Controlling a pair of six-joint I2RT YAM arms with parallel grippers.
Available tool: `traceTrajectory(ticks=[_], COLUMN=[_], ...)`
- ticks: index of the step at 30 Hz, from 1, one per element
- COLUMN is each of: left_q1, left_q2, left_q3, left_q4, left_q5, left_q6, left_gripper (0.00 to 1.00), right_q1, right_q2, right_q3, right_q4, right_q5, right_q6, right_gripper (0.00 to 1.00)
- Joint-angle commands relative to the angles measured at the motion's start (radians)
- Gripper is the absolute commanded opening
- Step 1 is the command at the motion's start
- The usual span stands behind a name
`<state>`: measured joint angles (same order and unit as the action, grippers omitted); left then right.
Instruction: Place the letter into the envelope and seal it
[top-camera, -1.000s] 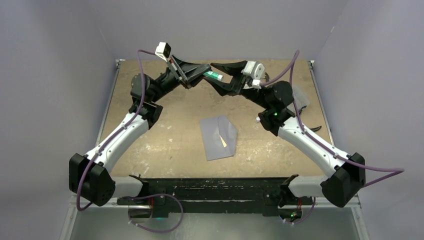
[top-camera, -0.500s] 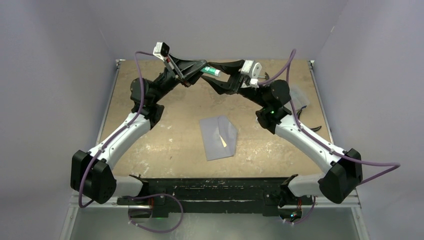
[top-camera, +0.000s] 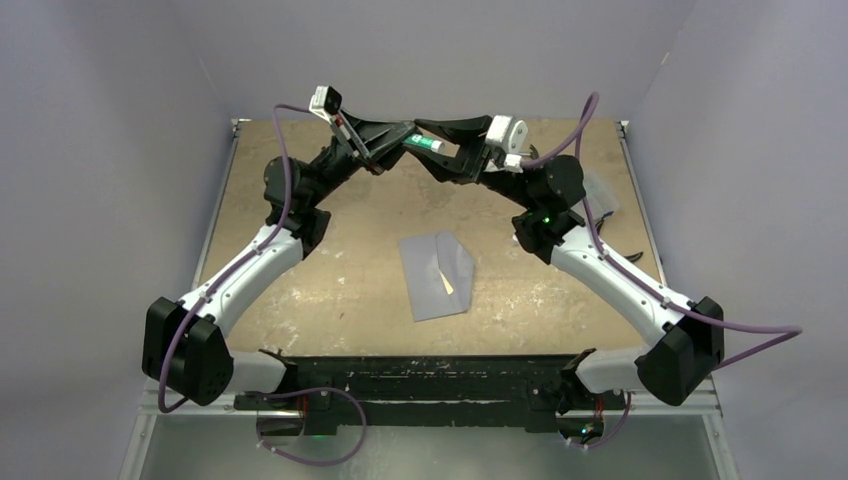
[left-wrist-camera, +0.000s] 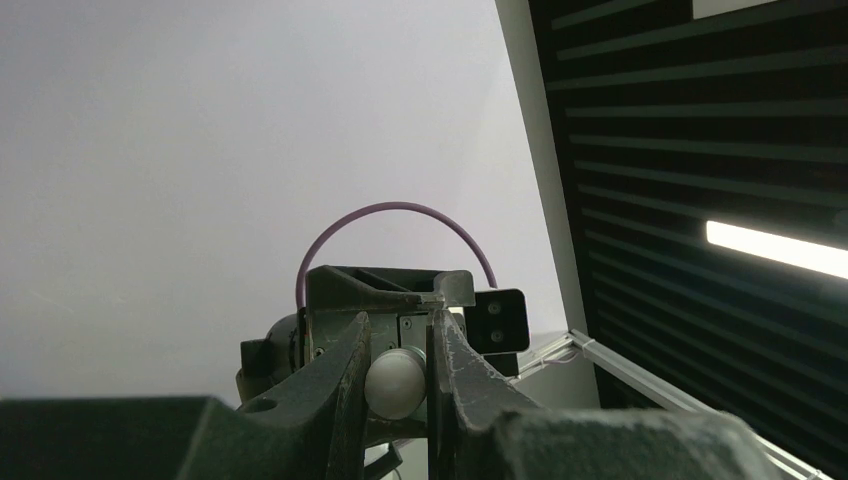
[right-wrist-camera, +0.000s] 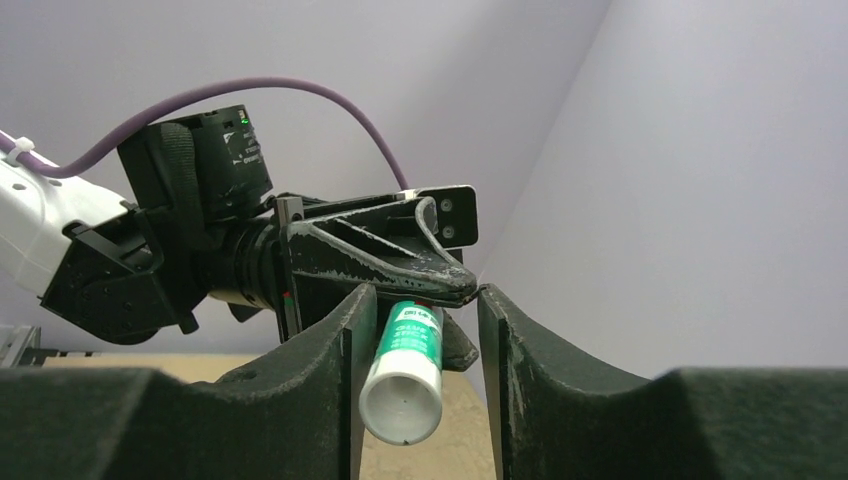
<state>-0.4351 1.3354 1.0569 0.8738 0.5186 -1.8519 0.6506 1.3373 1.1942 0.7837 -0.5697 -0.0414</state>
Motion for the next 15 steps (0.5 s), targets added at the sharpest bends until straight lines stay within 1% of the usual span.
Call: traceTrajectory(ticks=[1, 7, 10, 11, 12, 15], left_q1=[-0.011, -0.016, -0.017, -0.018, -0.020, -0.027], left_q2=[0.001, -0.006, -0.007, -0.007, -0.008, -0.008], left_q3=[0.008, 0.000, 0.003, 0.002, 0.002, 0.002], left_q4=[0.083, 0.103, 0.107, 0.107, 0.102, 0.080], left_q5=[-0.017, -0.031, -0.035, -0.035, -0.034, -0.030], left_q6=[-0.039, -0.042, -0.040, -0.036, -0.032, -0.019], left_gripper=[0.00, 0.00, 0.00, 0.00, 0.00, 0.00], right_q1=[0.007, 0.009, 0.009, 0.009, 0.009, 0.008], right_q2=[-0.001, -0.003, -0.004, -0.004, -0.004, 0.000], right_q3=[0.041, 0.033, 0.031, 0.031, 0.033, 0.066], right_q4=[0.011, -0.006, -0.009, -0.009, -0.009, -0.046], right_q5=[-0.006, 0.009, 0.018, 0.021, 0.022, 0.025], right_q6=[0.002, -0.009, -0.008, -0.007, -0.005, -0.004], right_gripper=[0.44, 0.47, 0.47, 0.46, 0.42, 0.28])
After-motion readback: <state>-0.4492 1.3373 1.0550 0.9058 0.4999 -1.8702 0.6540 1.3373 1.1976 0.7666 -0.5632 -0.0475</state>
